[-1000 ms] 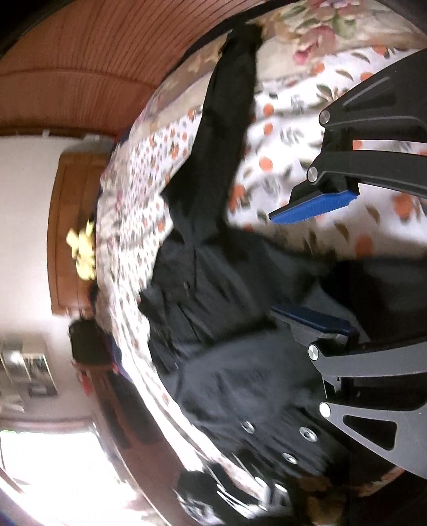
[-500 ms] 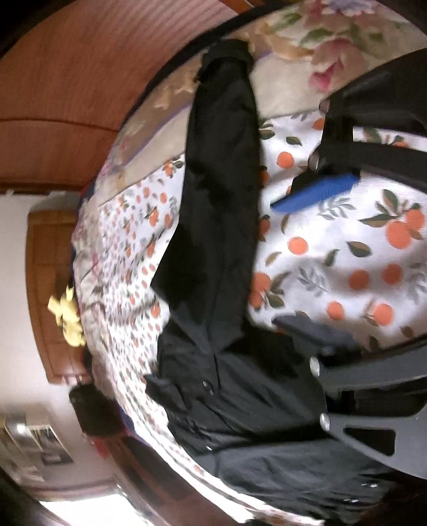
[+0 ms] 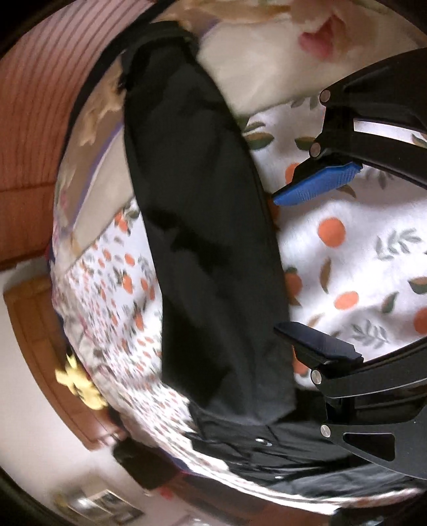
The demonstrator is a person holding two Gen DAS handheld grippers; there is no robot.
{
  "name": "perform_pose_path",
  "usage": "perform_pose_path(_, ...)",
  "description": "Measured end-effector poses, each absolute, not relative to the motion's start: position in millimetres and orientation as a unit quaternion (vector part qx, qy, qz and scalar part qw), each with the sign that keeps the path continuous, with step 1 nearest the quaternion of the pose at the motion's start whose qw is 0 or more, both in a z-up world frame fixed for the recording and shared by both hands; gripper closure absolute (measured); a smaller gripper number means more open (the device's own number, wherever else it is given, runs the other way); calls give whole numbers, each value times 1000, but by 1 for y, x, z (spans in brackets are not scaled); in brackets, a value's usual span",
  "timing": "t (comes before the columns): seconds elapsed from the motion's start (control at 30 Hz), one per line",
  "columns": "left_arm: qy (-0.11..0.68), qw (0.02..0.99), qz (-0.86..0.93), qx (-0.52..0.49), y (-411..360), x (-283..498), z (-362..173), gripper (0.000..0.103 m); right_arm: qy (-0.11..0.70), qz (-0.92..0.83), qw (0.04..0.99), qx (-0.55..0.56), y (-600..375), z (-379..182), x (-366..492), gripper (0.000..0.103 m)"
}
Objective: Fold large clothes
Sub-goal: 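Grasp the outstretched black sleeve cuff with the right tool, then lift the held sleeve with the right tool and carry it across the coat body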
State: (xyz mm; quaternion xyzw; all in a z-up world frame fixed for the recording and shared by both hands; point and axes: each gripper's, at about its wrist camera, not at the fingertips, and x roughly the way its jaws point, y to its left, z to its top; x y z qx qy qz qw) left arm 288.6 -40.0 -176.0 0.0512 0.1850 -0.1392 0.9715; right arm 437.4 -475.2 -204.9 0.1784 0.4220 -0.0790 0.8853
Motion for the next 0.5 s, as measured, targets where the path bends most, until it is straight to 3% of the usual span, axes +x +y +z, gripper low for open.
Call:
perform_pose_path(0.23, 186, 971, -139, 50, -40, 289, -176, 3, 413, -104, 874, 234, -502, -211, 447, 35)
perform_pose_path(0.33, 187, 971, -140, 50, -40, 289, -177, 3, 415, -117, 871, 235, -507, -212, 455, 61)
perform_pose_path(0.37, 187, 971, -140, 50, -40, 289, -177, 3, 422, -121, 872, 219, -506, -213, 459, 85)
perform_pose_path(0.4, 187, 971, -140, 50, -40, 289, -177, 3, 428, -121, 871, 207, -505, -213, 463, 93)
perform_pose_path(0.5, 187, 971, -140, 49, -40, 289, -177, 3, 407, -120, 885, 194, -501, -199, 464, 101)
